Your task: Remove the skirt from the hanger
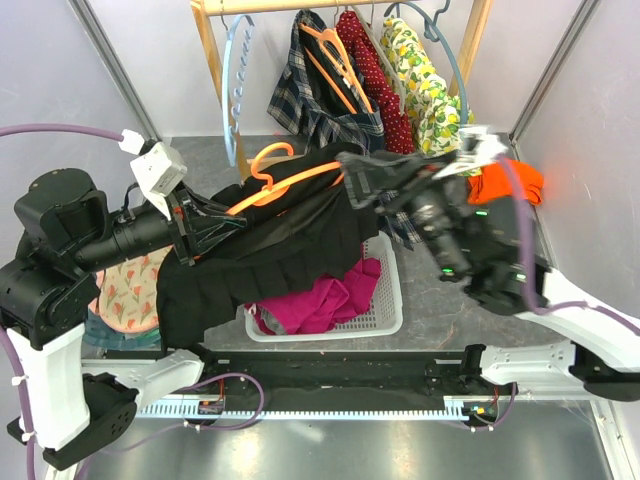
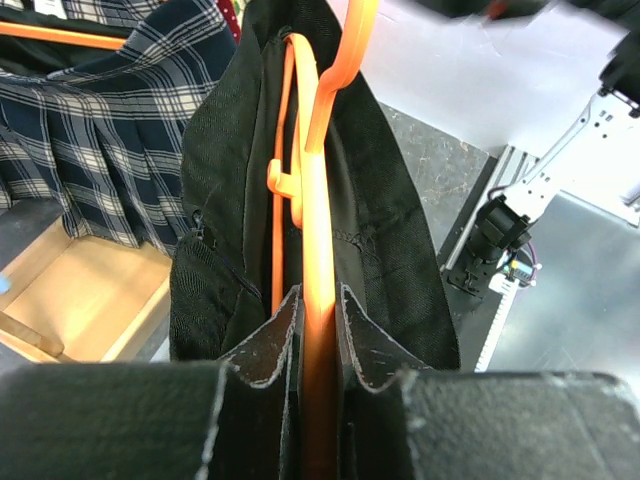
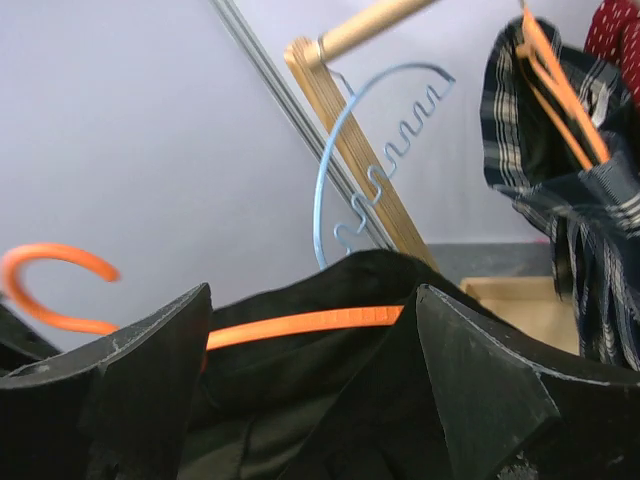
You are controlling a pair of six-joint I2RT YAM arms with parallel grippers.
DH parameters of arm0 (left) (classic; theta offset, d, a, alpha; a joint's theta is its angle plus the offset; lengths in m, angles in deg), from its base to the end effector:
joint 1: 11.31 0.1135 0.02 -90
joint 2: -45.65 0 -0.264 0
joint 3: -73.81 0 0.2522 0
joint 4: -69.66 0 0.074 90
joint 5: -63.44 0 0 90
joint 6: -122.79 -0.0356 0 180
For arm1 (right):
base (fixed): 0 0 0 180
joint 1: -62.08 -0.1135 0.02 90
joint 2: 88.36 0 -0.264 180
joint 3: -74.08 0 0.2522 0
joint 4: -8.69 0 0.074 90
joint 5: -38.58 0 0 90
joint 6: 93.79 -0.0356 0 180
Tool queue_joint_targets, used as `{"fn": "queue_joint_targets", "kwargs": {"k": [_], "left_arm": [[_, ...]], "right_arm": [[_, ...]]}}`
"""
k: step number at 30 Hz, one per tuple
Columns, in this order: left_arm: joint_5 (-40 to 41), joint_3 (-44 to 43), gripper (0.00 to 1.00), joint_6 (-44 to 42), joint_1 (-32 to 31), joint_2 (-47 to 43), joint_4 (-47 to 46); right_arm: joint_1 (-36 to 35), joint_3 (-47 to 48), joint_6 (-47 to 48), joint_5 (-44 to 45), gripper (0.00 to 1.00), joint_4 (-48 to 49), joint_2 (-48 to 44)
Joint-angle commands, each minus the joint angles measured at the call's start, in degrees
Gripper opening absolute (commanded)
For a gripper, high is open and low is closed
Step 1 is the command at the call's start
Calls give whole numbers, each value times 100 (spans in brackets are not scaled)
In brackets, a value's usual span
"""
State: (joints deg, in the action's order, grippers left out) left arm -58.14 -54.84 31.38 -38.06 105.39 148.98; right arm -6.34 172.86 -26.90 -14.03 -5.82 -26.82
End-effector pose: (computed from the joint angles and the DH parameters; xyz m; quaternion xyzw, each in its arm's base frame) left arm 0.0633 -0.0528 0.5580 0.3488 0.6748 -0.3391 0.5550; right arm 0.0897 0.1681 0.5377 0.0442 0.5870 0.4412 0.6774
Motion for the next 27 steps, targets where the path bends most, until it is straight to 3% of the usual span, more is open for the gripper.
{"fn": "queue_joint_targets", "kwargs": {"k": [1, 12, 22, 25, 27], "left_arm": [[-218, -42, 2, -281, -6, -51, -246], [-297, -60, 2, -298, -6, -68, -237], [-306, -104, 2, -263, -6, -112, -228], [-288, -104, 2, -272, -6, -121, -219], [-297, -104, 2, -272, -6, -121, -228]], "right_arm": [[-13, 94, 263, 111, 89, 225, 297], [83, -125, 492, 497, 89, 155, 412], [593, -354, 317, 366, 88, 93, 535], [724, -424, 220, 278, 76, 93, 508], [769, -433, 158, 173, 58, 93, 491]]}}
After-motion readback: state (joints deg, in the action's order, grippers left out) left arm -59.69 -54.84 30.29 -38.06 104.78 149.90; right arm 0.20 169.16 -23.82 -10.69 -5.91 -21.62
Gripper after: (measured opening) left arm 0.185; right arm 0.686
